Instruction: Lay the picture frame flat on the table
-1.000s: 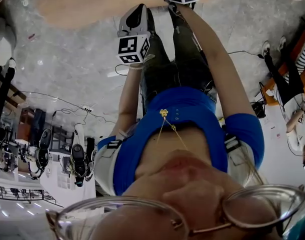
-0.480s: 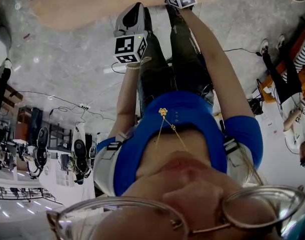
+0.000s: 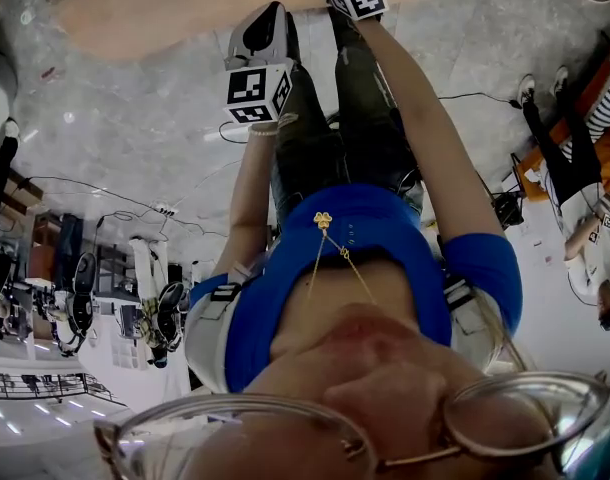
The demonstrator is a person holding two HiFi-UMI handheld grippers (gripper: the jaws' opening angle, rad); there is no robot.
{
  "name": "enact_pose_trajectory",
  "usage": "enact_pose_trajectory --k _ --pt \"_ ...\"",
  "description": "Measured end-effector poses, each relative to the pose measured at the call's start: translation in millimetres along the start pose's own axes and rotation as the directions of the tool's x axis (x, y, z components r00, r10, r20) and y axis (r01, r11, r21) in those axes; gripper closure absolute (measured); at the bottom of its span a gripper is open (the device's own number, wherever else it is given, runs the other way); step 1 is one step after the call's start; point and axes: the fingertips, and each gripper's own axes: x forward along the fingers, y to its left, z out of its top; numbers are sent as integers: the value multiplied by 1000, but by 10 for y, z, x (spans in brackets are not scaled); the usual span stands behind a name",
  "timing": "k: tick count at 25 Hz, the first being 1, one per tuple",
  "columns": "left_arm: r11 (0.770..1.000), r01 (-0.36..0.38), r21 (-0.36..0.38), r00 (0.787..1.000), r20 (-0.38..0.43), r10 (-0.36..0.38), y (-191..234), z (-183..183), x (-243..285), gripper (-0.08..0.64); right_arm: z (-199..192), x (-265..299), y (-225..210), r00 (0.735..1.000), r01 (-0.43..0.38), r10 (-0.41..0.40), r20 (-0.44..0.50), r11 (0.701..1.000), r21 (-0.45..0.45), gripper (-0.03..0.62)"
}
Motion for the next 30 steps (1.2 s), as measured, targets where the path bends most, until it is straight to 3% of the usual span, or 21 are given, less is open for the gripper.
enact_pose_trajectory --k 7,15,21,30 --pt "1000 1 7 1000 -9 -1 -47 -22 86 563 -13 -33 -209 994 106 -105 27 992 -64 436" --pt "1000 12 13 1000 -23 -12 -119 -87 133 563 -113 -138 -505 979 202 -203 24 978 52 365" --pt "1000 -3 29 1000 -28 4 -144 -103 134 563 -186 -241 -670 953 304 -303 -31 950 68 307" --pt "1000 9 21 999 -35 -8 -140 -126 197 563 -496 -225 -881 940 336 -316 -127 922 191 287"
